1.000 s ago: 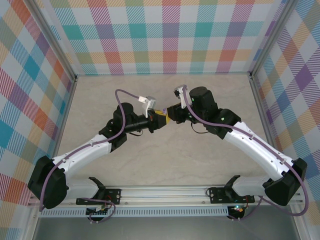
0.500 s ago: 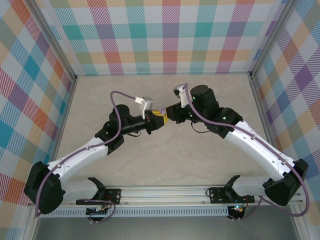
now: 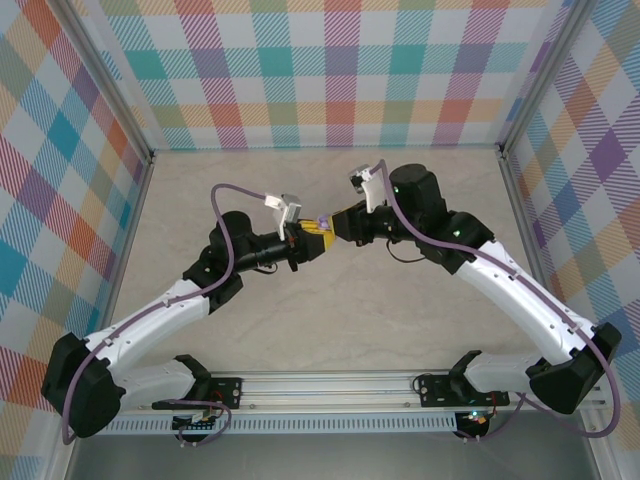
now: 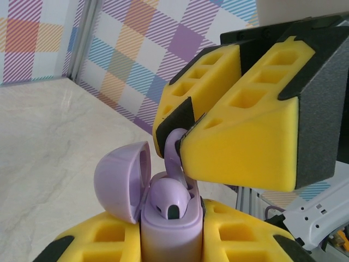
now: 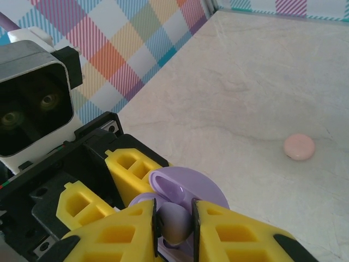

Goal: Insert wireless bluetooth earbuds into charging case

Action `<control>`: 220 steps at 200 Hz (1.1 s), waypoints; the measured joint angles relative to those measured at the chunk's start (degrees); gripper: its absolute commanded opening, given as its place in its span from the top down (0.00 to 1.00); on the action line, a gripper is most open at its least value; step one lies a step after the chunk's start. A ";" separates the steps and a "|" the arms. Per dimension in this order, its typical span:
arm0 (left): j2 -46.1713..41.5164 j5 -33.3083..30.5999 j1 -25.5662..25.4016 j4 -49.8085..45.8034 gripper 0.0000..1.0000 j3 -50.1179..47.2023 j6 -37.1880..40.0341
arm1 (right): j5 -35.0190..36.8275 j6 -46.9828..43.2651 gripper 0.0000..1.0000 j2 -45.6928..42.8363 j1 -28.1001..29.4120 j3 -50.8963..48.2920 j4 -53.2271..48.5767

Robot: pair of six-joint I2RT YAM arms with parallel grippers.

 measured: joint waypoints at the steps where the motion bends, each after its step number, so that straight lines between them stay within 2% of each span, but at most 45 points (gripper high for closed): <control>1: -0.04 0.00 0.00 0.00 0.94 0.00 0.00 | -0.07 0.02 0.77 0.00 0.00 0.02 0.00; 76: -0.63 0.42 0.00 0.02 0.94 0.00 0.20 | -4.63 -2.49 0.76 -0.02 -0.37 0.37 -0.59; 113: -0.63 0.72 0.00 0.42 0.94 0.00 0.20 | -6.10 -3.54 0.72 0.00 -0.37 0.39 -1.31; 142: -0.63 1.05 0.00 0.42 0.94 0.00 0.22 | -5.97 -3.85 0.60 0.00 -0.35 0.44 -1.60; 155: -0.63 1.29 0.00 0.46 0.94 0.00 0.31 | -5.42 -3.76 0.50 -0.07 -0.37 0.44 -1.73; 193: -0.63 1.29 0.00 0.46 0.94 0.00 0.92 | -4.59 -4.00 0.43 -0.81 -0.24 0.44 -2.19; 220: -0.63 1.29 0.00 0.44 0.94 0.00 1.29 | -3.82 -3.98 0.42 -1.20 -0.09 0.44 -2.93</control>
